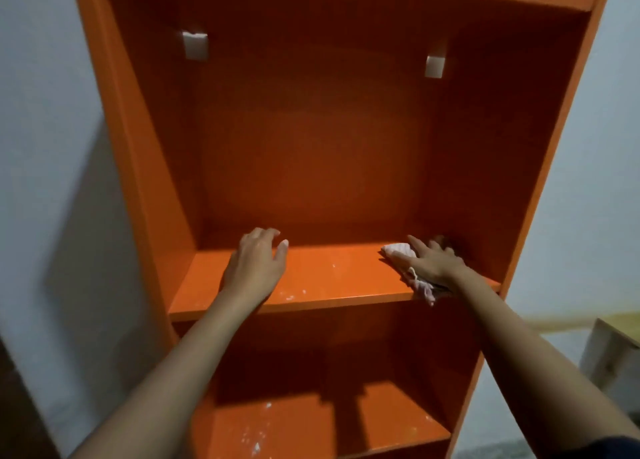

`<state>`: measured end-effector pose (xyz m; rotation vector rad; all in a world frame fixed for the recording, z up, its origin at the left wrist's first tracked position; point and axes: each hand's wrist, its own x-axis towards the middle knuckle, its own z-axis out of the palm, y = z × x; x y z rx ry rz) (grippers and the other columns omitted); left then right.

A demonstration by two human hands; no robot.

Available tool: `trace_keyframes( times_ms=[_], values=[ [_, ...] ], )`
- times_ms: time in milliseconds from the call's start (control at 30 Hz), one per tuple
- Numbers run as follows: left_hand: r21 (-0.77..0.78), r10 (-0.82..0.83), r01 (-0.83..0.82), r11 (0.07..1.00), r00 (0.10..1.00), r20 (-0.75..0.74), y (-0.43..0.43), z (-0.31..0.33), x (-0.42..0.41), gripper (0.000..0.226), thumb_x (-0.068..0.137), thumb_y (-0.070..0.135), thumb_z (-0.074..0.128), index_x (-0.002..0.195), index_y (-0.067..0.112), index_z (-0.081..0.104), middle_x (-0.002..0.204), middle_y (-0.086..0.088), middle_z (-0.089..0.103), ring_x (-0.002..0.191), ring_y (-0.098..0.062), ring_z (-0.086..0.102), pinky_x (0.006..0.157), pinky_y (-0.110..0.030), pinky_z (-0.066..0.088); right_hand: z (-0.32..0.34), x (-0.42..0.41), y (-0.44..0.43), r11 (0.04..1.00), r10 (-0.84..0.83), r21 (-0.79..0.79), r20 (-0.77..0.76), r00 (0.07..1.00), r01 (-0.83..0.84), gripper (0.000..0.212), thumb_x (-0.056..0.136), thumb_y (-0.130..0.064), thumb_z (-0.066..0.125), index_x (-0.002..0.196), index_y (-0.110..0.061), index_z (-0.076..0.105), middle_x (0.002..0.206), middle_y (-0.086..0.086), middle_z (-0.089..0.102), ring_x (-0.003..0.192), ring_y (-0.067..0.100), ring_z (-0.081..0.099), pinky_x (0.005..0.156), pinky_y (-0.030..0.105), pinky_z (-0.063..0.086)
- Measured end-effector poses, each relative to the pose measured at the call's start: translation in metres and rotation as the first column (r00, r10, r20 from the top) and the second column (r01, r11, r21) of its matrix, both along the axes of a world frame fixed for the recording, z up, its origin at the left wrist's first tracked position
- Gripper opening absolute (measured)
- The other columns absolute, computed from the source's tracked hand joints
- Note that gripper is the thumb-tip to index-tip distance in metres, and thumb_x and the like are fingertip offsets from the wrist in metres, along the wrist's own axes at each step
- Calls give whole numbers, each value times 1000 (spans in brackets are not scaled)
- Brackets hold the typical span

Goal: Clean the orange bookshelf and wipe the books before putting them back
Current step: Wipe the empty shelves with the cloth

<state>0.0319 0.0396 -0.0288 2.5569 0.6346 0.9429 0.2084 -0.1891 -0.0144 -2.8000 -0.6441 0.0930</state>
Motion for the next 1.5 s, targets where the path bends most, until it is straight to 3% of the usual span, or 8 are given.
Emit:
trace_keyframes(
  times_ms=[367, 533, 667, 800, 1000, 1200, 1367, 1500],
  values=[
    [-34, 182, -202, 979, 932, -315, 41, -10, -44, 51, 99, 44, 30, 128, 5, 49, 135, -15, 44, 128, -31, 37, 104, -40, 32, 6, -4, 117, 930, 367, 31, -37, 929, -366, 87, 76, -79, 36, 144, -24, 32, 152, 4, 30, 135, 28, 34, 109, 40, 27],
    [-32, 204, -223, 974, 933, -297, 39, -9, -45, 52, 99, 44, 32, 134, 8, 43, 139, -11, 42, 131, -28, 36, 104, -39, 32, 6, -3, 157, 895, 444, 201, -332, 832, -398, 54, 65, -75, 49, 88, -26, 51, 75, -8, 63, 64, 10, 58, 72, 25, 44],
    [-59, 224, -248, 967, 938, -263, 38, -10, -46, 49, 99, 44, 33, 131, 9, 45, 136, -9, 45, 128, -28, 39, 103, -41, 34, 11, -22, 170, 764, 641, 242, -189, 743, -598, 52, 95, -43, 45, 140, -19, 38, 140, -2, 42, 128, 18, 40, 101, 20, 25],
    [-75, 234, -255, 964, 947, -221, 42, -13, -47, 45, 98, 43, 36, 124, 9, 50, 128, -11, 50, 121, -31, 45, 99, -43, 38, 7, -38, 170, 723, 690, 230, -185, 700, -652, 48, 93, -49, 45, 137, -30, 44, 145, 0, 43, 131, 20, 42, 104, 32, 29],
    [-124, 191, -184, 975, 980, 50, 39, -8, -49, 34, 99, 23, 42, 117, 0, 58, 119, -19, 57, 113, -34, 52, 95, -34, 36, 0, -72, 153, 615, 786, 165, -54, 615, -771, 52, 94, -47, 47, 143, -37, 32, 155, -4, 25, 142, 17, 21, 112, 33, 18],
    [111, 73, -121, 986, 927, 367, 8, -8, -81, 28, 95, 12, 46, 117, 2, 60, 138, -13, 47, 131, -25, 40, 107, -28, 30, -3, -121, 100, 560, 811, 287, 3, 586, -777, 40, 91, -43, 54, 130, -35, 52, 137, -10, 51, 124, 9, 47, 102, 32, 36],
    [352, -45, -183, 918, 833, 552, -9, 3, -109, 34, 91, 8, 48, 124, 4, 54, 144, -17, 38, 138, -25, 27, 114, -22, 17, -3, -147, 45, 501, 797, 699, -142, 587, -511, 18, 94, -28, 54, 107, -21, 65, 87, 1, 71, 77, 19, 68, 65, 33, 54],
    [153, 63, -211, 965, 759, 648, -4, 7, -124, 51, 93, 7, 49, 142, 10, 34, 151, -16, 25, 140, -20, 24, 112, -31, 27, -2, -137, 14, 379, 646, 866, 5, 764, -326, 16, 95, -26, 50, 93, -22, 66, 80, -7, 73, 75, 5, 67, 67, 23, 49]
  ],
)
